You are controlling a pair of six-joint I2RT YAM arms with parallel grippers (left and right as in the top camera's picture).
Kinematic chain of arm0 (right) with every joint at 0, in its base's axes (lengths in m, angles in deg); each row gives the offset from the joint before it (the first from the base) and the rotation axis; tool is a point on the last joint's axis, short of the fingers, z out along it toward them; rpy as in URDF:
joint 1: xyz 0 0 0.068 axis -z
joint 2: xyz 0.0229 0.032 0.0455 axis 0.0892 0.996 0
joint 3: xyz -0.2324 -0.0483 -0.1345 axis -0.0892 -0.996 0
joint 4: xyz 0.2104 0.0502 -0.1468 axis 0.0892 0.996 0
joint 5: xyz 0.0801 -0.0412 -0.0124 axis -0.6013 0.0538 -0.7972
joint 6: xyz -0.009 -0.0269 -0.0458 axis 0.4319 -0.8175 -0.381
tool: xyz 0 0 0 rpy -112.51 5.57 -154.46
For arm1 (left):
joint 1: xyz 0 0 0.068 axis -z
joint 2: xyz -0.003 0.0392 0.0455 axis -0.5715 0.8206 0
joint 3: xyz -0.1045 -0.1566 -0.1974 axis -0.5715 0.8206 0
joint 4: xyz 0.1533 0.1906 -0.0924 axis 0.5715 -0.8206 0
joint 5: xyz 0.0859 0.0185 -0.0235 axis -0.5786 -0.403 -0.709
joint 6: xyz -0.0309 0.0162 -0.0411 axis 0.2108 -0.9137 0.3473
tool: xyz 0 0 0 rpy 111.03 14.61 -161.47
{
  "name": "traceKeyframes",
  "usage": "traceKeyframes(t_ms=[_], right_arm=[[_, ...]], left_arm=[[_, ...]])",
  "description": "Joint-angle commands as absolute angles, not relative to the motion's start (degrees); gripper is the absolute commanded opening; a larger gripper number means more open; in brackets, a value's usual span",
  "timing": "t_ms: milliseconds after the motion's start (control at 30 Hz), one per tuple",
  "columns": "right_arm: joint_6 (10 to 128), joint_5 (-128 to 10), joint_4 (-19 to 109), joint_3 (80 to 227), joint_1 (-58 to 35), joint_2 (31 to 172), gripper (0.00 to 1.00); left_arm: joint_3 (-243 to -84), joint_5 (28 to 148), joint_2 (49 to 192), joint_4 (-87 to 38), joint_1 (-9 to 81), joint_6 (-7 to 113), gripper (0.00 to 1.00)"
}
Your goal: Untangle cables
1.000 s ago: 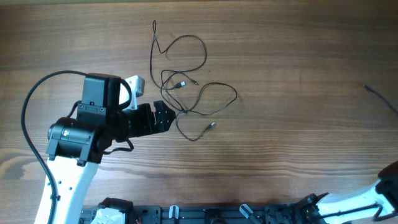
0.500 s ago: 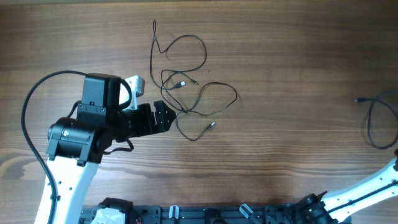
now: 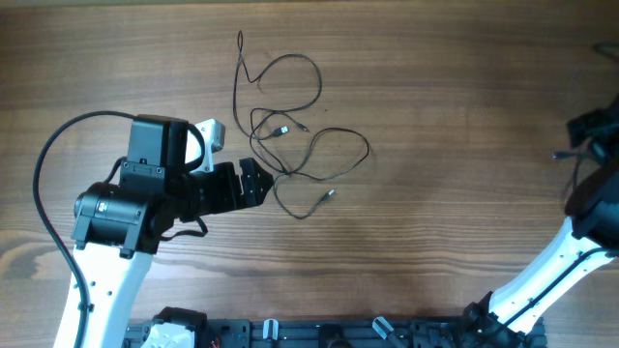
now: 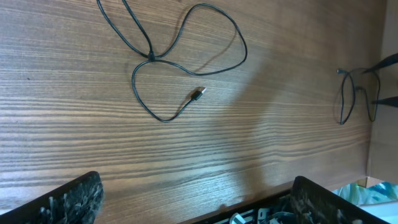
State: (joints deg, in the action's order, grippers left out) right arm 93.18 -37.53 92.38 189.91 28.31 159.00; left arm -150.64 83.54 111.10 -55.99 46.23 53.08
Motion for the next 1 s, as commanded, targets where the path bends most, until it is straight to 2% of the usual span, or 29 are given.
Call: traceKeyframes(t_ms=[0, 67, 167, 267, 633, 733, 767, 800, 967], right_arm=[[92.5, -36.3, 88.7, 182.7, 29.5, 159.7, 0.89], [92.6, -36.3, 85.4, 178.3, 29.7, 159.7, 0.83], [92.7, -36.3, 81.8, 174.7, 29.7, 159.7, 0.64], [92.7, -36.3, 78.0, 172.4, 29.7, 159.7, 0.61], [92.0, -36.3, 60.3, 172.2, 39.2, 159.7, 0.62], [84.0, -36.5, 51.6, 172.2, 41.0, 159.7, 0.68], [82.1, -37.6, 48.7, 172.2, 41.8, 159.7, 0.73], [82.1, -39.4, 46.3, 172.2, 42.4, 159.7, 0.79], [82.1, -48.0, 39.4, 172.2, 45.9, 159.7, 0.86]], left_arm=[[-151.4, 84.0, 111.1, -55.8, 46.4, 51.9, 0.98], [-151.4, 84.0, 111.1, -55.8, 46.4, 51.9, 0.98], [-151.4, 84.0, 111.1, -55.9, 46.4, 51.9, 0.98], [-151.4, 84.0, 111.1, -55.8, 46.4, 51.9, 0.98], [-151.4, 84.0, 111.1, -55.8, 46.4, 52.0, 0.99], [-151.4, 84.1, 111.1, -55.8, 46.4, 52.0, 1.00], [-151.4, 84.1, 111.1, -55.8, 46.4, 52.0, 1.00], [-151.4, 84.1, 111.1, -55.8, 46.4, 52.0, 1.00], [-151.4, 84.0, 111.1, -55.8, 46.4, 51.9, 0.99]])
